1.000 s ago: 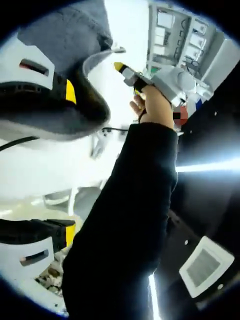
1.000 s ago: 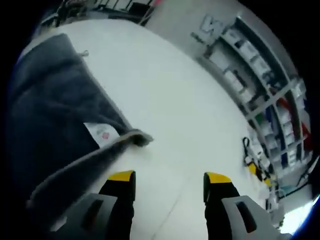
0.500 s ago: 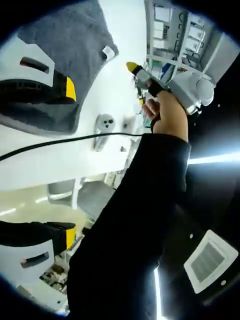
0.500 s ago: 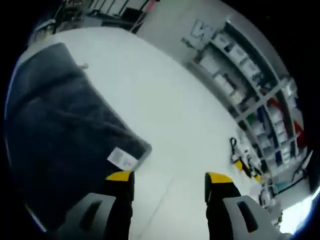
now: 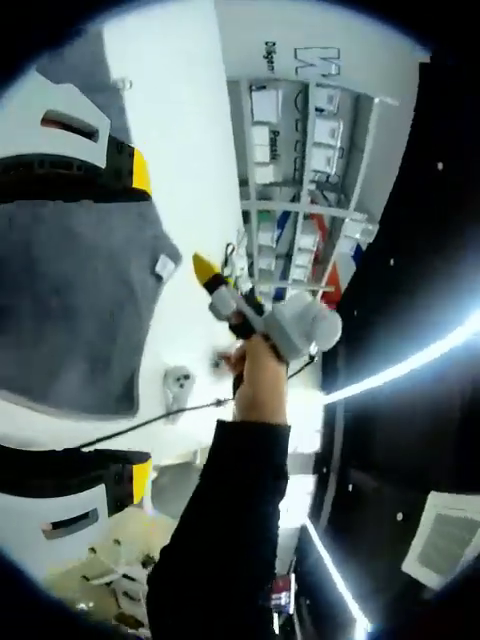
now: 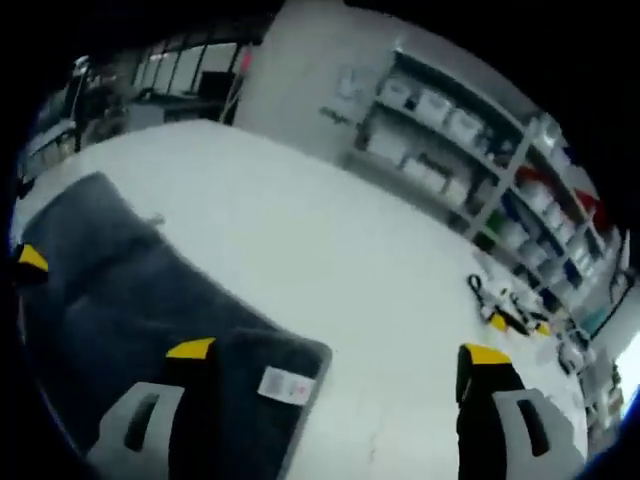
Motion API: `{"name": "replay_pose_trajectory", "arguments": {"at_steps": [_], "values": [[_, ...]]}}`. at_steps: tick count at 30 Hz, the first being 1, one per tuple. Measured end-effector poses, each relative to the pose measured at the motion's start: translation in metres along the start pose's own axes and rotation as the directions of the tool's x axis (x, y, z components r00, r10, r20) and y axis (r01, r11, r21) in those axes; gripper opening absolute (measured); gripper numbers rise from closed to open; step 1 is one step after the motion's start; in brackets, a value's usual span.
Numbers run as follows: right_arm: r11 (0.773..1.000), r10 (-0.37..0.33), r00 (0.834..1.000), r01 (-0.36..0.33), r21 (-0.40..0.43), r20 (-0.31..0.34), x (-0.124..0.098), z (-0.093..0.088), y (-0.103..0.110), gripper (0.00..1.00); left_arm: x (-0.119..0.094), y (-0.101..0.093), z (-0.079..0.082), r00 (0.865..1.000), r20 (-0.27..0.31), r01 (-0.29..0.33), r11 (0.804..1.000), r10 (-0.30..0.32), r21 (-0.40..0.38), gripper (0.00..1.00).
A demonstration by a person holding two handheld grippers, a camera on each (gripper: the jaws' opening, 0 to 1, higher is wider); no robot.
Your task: Open the folded towel by lifting each exposed corner and separating the folded layers until the towel lies flat within the target outline without major curled edges
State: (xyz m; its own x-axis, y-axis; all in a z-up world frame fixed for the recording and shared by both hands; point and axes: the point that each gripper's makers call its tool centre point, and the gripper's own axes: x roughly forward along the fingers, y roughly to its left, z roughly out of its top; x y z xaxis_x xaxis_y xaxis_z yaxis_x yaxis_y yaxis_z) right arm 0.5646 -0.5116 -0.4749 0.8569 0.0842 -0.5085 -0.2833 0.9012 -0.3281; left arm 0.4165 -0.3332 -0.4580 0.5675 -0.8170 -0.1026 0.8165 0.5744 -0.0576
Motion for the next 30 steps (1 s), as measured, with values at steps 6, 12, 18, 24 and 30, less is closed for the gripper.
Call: {"name": "replay_pose_trajectory", "arguments": {"at_steps": [6, 12, 18, 24, 30], "values": [[0.999, -0.049, 0.995, 0.047, 0.018, 0.092, -0.012, 0.015, 0.002, 1.0, -0.067, 0.093, 0.036, 0.988, 0.029, -0.151, 0.988, 0.152, -0.007, 1.0], [0.998, -0.041, 0.989, 0.033, 0.061, 0.141, -0.029, 0.004, 0.021, 1.0, -0.144, 0.166, 0.049, 0.954, 0.04, -0.297, 0.955, 0.297, 0.007, 1.0], [0.993, -0.05, 0.974, 0.025, 0.116, 0.222, -0.054, 0.003, 0.036, 1.0, -0.218, 0.217, 0.049, 0.909, 0.063, -0.41, 0.912, 0.411, -0.024, 1.0], [0.986, -0.078, 0.954, 0.031, 0.164, 0.289, -0.075, 0.007, 0.053, 1.0, -0.261, 0.243, 0.035, 0.888, 0.022, -0.458, 0.888, 0.459, -0.026, 1.0], [0.985, -0.065, 0.946, 0.01, 0.17, 0.317, -0.087, 0.009, 0.077, 1.0, -0.283, 0.239, 0.012, 0.885, -0.025, -0.465, 0.885, 0.465, -0.013, 1.0]]}}
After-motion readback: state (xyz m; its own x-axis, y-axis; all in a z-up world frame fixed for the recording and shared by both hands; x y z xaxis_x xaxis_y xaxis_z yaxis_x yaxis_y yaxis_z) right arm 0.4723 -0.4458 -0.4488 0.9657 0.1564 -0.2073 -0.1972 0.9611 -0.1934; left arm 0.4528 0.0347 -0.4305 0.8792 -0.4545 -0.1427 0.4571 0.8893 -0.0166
